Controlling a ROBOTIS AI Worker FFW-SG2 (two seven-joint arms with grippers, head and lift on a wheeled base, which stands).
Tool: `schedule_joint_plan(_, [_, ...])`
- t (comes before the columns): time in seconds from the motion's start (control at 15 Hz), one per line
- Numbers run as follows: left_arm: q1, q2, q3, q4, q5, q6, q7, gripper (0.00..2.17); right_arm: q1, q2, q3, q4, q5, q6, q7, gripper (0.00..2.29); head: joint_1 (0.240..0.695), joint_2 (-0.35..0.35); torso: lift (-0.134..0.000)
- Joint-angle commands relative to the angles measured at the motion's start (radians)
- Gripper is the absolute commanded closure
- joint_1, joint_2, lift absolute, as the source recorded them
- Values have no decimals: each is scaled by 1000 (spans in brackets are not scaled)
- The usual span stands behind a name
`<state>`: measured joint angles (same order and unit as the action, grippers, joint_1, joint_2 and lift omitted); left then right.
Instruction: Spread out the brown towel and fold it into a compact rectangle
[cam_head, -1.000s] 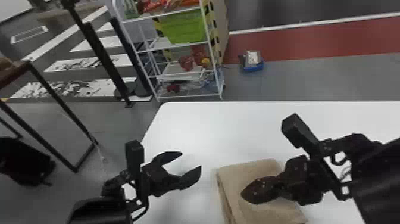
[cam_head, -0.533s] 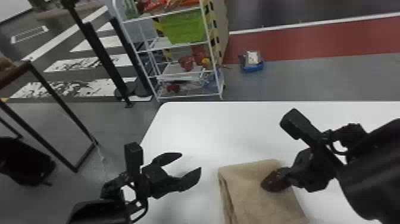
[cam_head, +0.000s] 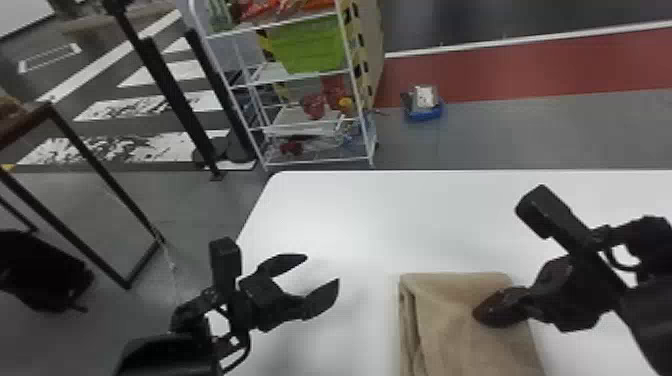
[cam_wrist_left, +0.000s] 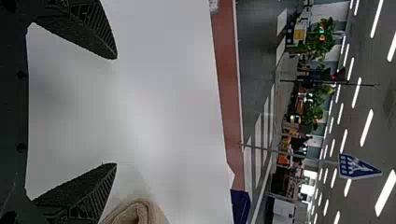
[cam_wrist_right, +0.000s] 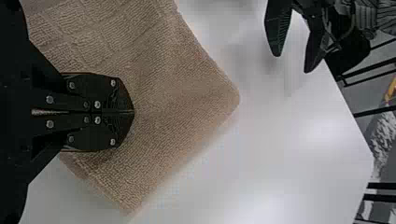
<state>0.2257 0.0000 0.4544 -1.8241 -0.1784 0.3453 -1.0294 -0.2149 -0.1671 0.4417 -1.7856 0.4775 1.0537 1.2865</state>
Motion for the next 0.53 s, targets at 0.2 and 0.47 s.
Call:
schedule_joint_plan(0.2, [29, -3, 12, -32, 178, -33, 92, 56, 163, 61, -359, -290, -295, -14, -256, 394, 695, 321, -124])
schedule_joint_plan(0.47, [96, -3, -5, -73, 304, -196, 256, 56, 373, 86, -497, -394, -313, -327, -589, 63, 695, 229, -124])
